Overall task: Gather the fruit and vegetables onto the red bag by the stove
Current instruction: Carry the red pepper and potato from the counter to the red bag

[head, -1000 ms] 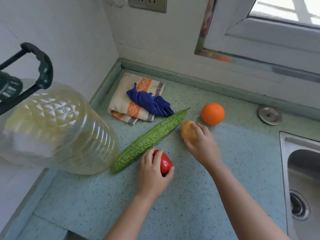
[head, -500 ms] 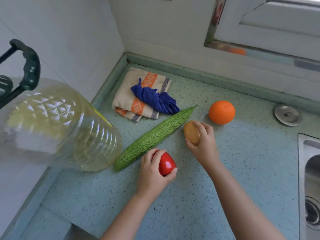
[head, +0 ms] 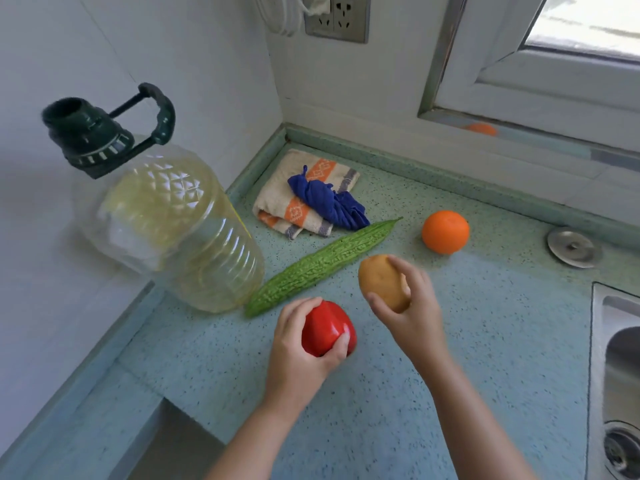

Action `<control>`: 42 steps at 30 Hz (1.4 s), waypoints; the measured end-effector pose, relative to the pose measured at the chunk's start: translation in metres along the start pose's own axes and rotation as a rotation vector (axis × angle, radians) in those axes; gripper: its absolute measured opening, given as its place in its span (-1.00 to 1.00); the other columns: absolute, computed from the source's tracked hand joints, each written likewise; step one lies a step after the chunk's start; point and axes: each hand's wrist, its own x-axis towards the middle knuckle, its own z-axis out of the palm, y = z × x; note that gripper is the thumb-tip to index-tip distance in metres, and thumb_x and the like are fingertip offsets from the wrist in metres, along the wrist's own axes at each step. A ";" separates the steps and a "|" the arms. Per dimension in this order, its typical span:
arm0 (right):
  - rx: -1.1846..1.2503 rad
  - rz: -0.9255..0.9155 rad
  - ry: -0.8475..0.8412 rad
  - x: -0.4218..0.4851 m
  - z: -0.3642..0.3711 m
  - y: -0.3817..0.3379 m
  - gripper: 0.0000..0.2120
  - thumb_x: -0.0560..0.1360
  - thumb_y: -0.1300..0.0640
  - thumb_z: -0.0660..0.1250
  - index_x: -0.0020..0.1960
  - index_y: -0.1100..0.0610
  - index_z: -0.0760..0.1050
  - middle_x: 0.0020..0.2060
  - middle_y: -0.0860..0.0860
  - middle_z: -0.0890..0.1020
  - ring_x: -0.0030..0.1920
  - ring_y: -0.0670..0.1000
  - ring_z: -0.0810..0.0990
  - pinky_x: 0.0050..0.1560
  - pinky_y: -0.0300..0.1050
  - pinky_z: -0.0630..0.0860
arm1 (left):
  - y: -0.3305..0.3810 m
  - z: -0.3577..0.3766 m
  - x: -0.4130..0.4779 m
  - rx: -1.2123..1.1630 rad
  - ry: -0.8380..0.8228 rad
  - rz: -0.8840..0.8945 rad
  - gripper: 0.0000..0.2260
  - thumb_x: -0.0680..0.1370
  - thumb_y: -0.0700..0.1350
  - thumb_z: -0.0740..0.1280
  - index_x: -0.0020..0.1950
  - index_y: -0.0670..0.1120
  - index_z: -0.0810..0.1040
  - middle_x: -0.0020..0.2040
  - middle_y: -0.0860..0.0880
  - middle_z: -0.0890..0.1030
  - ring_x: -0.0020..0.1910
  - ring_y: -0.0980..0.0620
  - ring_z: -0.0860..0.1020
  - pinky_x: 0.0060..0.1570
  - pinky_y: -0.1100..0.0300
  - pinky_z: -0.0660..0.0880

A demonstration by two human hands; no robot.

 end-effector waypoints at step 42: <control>0.235 -0.657 -1.310 -0.542 0.189 -0.231 -0.56 0.26 -0.07 0.38 0.07 -0.34 0.34 0.08 -0.22 0.47 0.04 -0.33 0.42 -0.09 -0.52 0.35 | -0.018 -0.263 -0.591 0.171 1.426 -0.438 -0.54 0.28 0.15 0.40 0.14 0.09 0.45 0.15 0.11 0.48 0.13 0.23 0.44 0.05 0.47 0.36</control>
